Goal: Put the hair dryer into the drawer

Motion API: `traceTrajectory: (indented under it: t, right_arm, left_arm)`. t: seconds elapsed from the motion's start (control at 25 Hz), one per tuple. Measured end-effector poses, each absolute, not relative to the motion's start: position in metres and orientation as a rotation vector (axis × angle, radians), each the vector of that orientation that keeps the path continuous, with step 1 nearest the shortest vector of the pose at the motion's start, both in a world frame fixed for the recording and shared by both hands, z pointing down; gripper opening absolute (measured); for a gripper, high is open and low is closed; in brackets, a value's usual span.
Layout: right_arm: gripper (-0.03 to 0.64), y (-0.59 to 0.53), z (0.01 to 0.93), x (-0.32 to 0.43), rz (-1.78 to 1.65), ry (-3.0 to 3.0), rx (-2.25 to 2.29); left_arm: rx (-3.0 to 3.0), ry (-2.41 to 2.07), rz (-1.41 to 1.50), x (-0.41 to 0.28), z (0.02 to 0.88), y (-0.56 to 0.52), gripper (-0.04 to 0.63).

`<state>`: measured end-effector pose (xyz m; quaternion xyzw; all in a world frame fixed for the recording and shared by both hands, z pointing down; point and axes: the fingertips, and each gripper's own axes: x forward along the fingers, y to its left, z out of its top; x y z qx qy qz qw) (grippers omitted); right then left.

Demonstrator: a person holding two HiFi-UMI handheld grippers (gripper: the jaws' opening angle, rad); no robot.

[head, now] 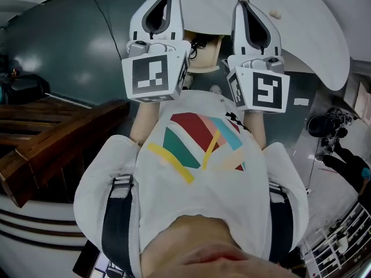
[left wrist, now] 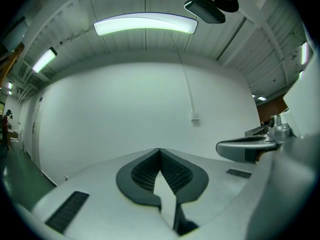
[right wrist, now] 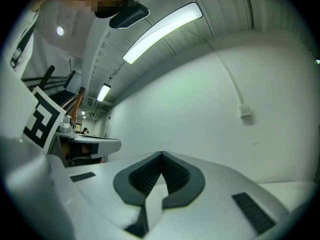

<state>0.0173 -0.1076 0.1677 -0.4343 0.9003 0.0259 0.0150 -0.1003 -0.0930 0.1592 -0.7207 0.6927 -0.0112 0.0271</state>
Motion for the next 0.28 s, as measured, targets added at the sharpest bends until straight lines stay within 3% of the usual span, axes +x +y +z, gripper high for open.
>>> traceTrajectory:
  t: [0.28]
  right_arm:
    - [0.011,-0.094,0.168,0.010,0.077,2.806,-1.340]
  left_arm:
    - [-2.230,2.142,-0.033,-0.106,0.160,-0.079,0.015]
